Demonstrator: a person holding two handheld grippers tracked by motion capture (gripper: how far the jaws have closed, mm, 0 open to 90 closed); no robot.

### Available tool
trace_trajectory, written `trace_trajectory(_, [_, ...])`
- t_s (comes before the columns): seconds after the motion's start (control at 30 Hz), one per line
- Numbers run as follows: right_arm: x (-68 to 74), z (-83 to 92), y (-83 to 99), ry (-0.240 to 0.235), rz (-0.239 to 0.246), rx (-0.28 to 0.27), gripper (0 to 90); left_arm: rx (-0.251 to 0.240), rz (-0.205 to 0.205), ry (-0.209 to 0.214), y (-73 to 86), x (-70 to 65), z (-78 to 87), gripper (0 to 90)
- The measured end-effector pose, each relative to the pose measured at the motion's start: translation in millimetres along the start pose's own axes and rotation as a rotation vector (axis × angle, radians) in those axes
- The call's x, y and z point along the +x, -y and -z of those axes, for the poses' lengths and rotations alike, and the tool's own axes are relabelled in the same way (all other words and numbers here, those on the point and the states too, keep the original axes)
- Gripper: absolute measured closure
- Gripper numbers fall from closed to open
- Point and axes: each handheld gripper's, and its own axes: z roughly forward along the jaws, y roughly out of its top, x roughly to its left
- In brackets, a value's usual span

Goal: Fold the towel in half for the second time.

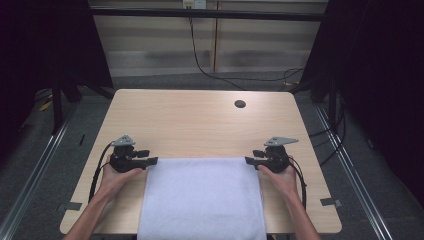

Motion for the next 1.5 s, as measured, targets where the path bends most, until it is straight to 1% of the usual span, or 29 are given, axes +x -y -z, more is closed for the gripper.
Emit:
trace_trajectory(0.03, [-1.5,-2.4,1.5,0.015,0.007,0.007,50.5,-0.001,0.002,-0.006,1.1,1.4,-1.4,41.8])
trace_trajectory(0.07, [-3.5,-4.0,3.2,0.009,0.003,0.006,50.4,0.002,0.005,-0.004,2.0,2.8,-3.1,41.8])
trace_trajectory(0.1, [-5.5,-5.6,5.0,-0.005,-0.016,0.0,49.9,0.006,0.001,0.01,2.5,4.0,-4.7,41.8])
trace_trajectory(0.13, [-7.1,-7.2,6.6,-0.017,-0.021,-0.001,49.9,0.007,0.001,0.006,2.9,4.4,-5.9,42.2])
trace_trajectory(0.17, [-7.3,-8.4,7.4,-0.016,-0.024,0.007,50.0,0.011,0.0,-0.001,3.6,5.4,-7.6,42.1])
trace_trajectory(0.2, [-8.4,-10.4,8.5,-0.025,-0.031,0.014,50.9,0.018,-0.004,0.007,3.9,5.9,-8.3,42.6])
trace_trajectory(0.23, [-9.1,-11.7,9.0,-0.032,-0.029,0.014,51.6,0.019,-0.014,-0.02,4.6,5.6,-9.9,44.7])
trace_trajectory(0.27, [-9.3,-12.6,9.6,-0.023,-0.036,0.017,52.2,0.02,-0.014,-0.017,4.9,6.4,-10.6,44.3])
trace_trajectory(0.33, [-9.8,-13.6,10.3,-0.027,-0.04,0.014,55.3,0.026,0.002,0.014,6.2,8.3,-11.2,46.9])
trace_trajectory(0.37, [-9.3,-14.4,10.8,-0.026,-0.044,0.019,56.4,0.025,-0.006,0.011,6.6,8.0,-11.4,47.4])
trace_trajectory(0.43, [-8.0,-15.9,12.0,-0.032,-0.044,0.032,59.6,0.023,0.0,0.034,7.1,6.8,-12.2,48.0])
trace_trajectory(0.47, [-7.1,-16.4,12.6,-0.037,-0.034,0.034,61.3,0.025,-0.006,0.044,7.1,5.7,-12.9,48.6])
trace_trajectory(0.5, [-6.3,-16.5,12.4,-0.035,-0.036,0.037,63.2,0.029,-0.021,0.039,6.9,3.3,-13.6,49.0])
trace_trajectory(0.53, [-5.5,-16.6,12.2,-0.038,-0.031,0.041,67.8,0.036,-0.032,0.051,7.0,1.6,-14.0,51.1])
trace_trajectory(0.6, [-3.7,-16.6,12.9,-0.05,-0.024,0.046,74.8,0.047,-0.051,0.055,7.0,-1.6,-14.6,58.9])
trace_trajectory(0.63, [-2.9,-16.8,13.1,-0.053,-0.025,0.046,78.6,0.059,-0.065,0.067,7.0,-3.3,-14.7,66.5])
trace_trajectory(0.7, [-0.7,-16.5,13.1,-0.056,-0.032,0.048,82.3,0.071,-0.065,0.075,7.2,-3.8,-13.7,77.3])
trace_trajectory(0.73, [-0.1,-16.1,12.7,-0.059,-0.033,0.045,83.2,0.058,-0.062,0.076,6.8,-4.9,-12.2,80.7])
trace_trajectory(0.8, [-0.4,-11.7,10.9,-0.065,-0.042,0.023,84.0,0.024,-0.05,0.091,4.1,-5.7,-7.7,83.5])
trace_trajectory(0.87, [-1.3,-4.3,7.4,-0.075,-0.061,-0.017,84.3,-0.021,-0.035,0.109,0.3,-6.0,-0.6,84.1])
trace_trajectory(0.9, [-2.3,-0.3,5.1,-0.084,-0.064,-0.042,84.5,-0.041,-0.033,0.109,-1.6,-5.5,2.7,84.2])
trace_trajectory(0.93, [-2.4,3.6,2.3,-0.082,-0.065,-0.056,84.6,-0.051,-0.026,0.109,-3.7,-4.6,5.4,84.3])
trace_trajectory(0.97, [-3.0,7.0,-0.2,-0.083,-0.065,-0.076,84.7,-0.056,-0.03,0.105,-5.8,-3.5,7.5,84.4])
trace_trajectory(1.0, [-3.7,9.5,-1.9,-0.092,-0.071,-0.092,84.7,-0.073,-0.024,0.109,-9.9,-1.7,10.5,84.4])
trace_trajectory(1.03, [-4.3,12.9,-6.3,-0.094,-0.067,-0.101,84.8,-0.094,-0.013,0.117,-13.9,-1.6,12.4,84.4])
trace_trajectory(1.17, [-5.5,22.1,-27.2,-0.085,-0.042,-0.145,84.9,-0.138,-0.036,0.105,-34.2,-3.9,19.5,84.4])
trace_trajectory(1.33, [-11.0,31.3,-51.8,-0.068,-0.03,-0.185,84.9,-0.181,-0.041,0.093,-57.0,-2.0,27.0,84.4])
trace_trajectory(1.43, [-14.4,34.5,-62.8,-0.058,-0.024,-0.2,85.0,-0.201,-0.045,0.075,-71.4,0.0,29.8,84.5])
trace_trajectory(1.5, [-16.0,36.4,-72.0,-0.049,-0.017,-0.208,85.0,-0.214,-0.058,0.061,-81.7,1.5,31.6,84.5])
